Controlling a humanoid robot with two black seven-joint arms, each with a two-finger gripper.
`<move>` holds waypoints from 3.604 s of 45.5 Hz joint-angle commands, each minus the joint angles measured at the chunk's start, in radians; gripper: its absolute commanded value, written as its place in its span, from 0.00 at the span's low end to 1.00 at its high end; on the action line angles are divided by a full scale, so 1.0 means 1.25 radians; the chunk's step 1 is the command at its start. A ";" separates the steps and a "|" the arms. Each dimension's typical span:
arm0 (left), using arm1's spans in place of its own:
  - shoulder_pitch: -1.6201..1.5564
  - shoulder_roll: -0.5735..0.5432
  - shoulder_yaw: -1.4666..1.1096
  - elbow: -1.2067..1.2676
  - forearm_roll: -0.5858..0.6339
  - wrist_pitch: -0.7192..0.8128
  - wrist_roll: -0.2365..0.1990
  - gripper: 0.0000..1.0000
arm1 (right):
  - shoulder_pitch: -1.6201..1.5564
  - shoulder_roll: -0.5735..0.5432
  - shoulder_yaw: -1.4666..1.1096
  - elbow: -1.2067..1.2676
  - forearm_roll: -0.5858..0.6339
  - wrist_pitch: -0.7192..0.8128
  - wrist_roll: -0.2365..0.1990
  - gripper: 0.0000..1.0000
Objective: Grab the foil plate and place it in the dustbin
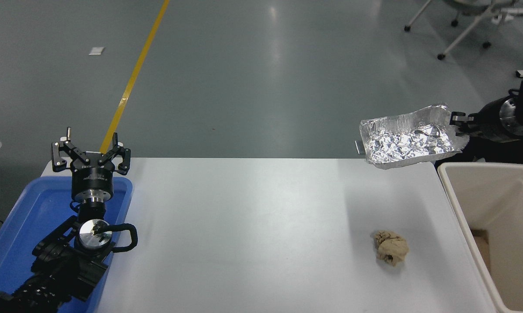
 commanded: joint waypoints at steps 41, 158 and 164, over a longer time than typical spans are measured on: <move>0.000 0.000 0.000 0.000 -0.001 0.000 0.000 0.99 | -0.129 -0.103 -0.251 -0.401 -0.070 -0.054 0.096 0.00; 0.000 0.000 0.000 0.000 -0.001 0.000 -0.001 0.99 | 0.240 0.339 -0.176 0.294 0.196 0.187 0.085 1.00; 0.000 0.000 0.000 0.000 -0.001 0.000 -0.001 0.99 | 0.244 0.314 -0.177 0.303 0.203 0.187 0.085 1.00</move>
